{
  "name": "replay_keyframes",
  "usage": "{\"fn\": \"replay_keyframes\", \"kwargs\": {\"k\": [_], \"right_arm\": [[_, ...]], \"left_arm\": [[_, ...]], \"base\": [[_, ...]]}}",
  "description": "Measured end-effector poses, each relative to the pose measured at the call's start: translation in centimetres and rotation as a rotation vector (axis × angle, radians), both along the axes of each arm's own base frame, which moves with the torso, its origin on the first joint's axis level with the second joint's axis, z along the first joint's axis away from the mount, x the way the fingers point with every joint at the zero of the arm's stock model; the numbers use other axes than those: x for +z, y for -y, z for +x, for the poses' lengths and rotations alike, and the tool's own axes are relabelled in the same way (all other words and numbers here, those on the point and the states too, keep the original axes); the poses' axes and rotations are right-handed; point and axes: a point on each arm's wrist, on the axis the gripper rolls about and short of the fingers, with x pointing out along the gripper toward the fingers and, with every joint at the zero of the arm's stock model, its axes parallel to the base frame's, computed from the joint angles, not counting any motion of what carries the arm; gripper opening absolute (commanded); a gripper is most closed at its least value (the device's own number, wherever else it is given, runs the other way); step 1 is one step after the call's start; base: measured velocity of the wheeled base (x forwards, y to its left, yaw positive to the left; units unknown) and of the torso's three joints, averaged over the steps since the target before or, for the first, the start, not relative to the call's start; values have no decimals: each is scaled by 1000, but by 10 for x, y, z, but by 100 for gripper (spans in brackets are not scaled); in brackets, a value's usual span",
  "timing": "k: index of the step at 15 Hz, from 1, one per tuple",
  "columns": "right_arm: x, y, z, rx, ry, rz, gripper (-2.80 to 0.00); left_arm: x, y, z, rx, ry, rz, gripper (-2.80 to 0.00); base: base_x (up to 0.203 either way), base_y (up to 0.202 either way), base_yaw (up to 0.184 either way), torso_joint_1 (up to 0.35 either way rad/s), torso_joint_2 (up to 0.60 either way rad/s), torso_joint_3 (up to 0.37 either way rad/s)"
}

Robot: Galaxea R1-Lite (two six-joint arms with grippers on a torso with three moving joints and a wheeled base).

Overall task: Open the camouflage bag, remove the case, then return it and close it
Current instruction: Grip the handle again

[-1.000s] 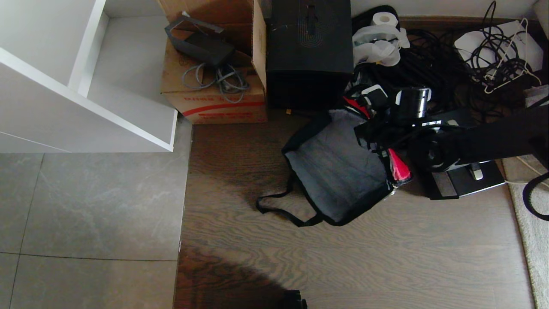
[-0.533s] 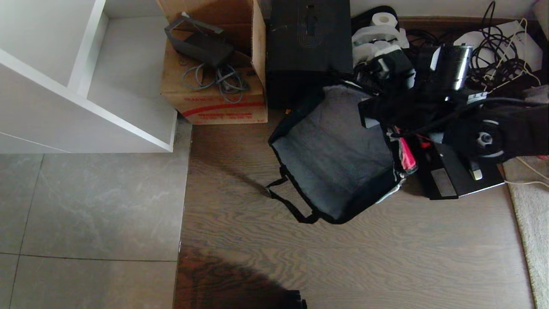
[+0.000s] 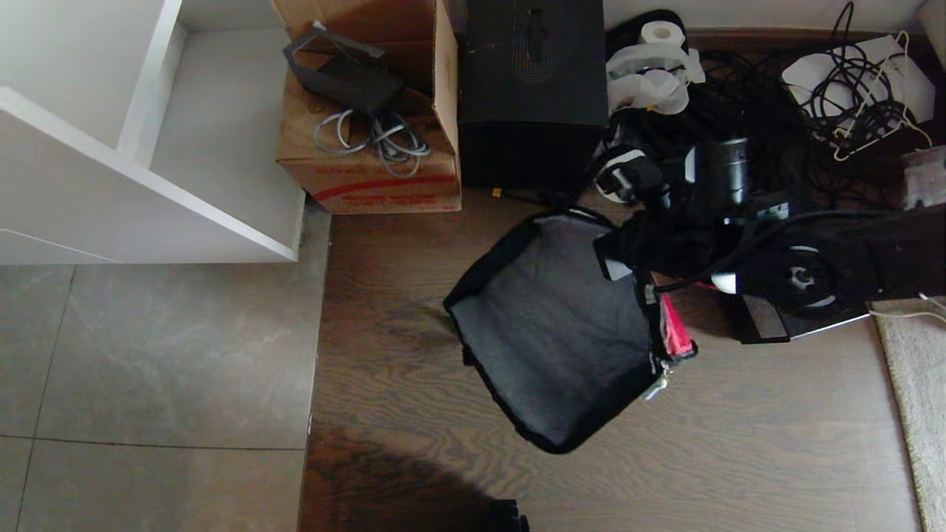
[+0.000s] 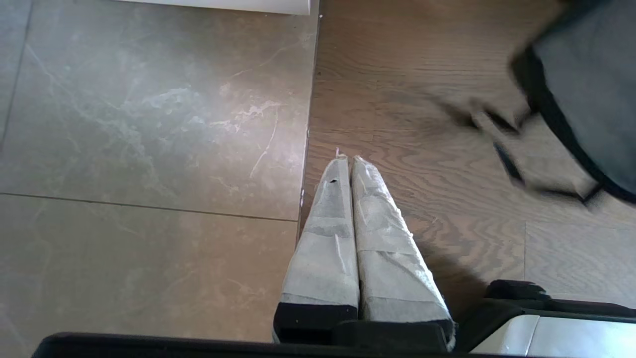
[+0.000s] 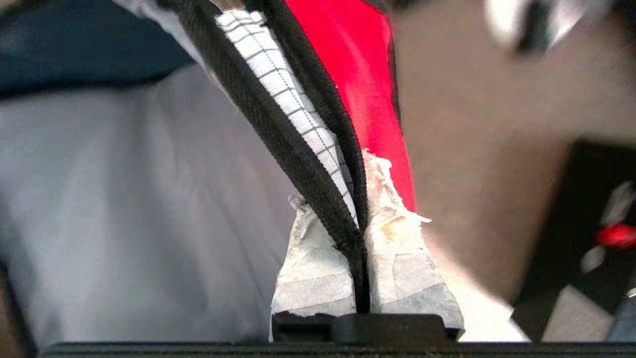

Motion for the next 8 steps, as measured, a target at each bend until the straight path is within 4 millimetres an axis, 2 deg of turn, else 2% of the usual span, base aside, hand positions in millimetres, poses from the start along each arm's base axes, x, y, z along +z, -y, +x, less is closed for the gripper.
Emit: {"fn": "replay_keyframes", "kwargs": {"k": [5, 8], "right_arm": [[-56, -9, 42, 30, -157, -11, -280], [-74, -3, 67, 16, -210, -12, -280]], "left_arm": [[0, 0, 0, 0, 0, 0, -280], [0, 0, 0, -1, 0, 0, -280]], "base": [[0, 0, 0, 0, 0, 0], [0, 0, 0, 0, 0, 0]]}}
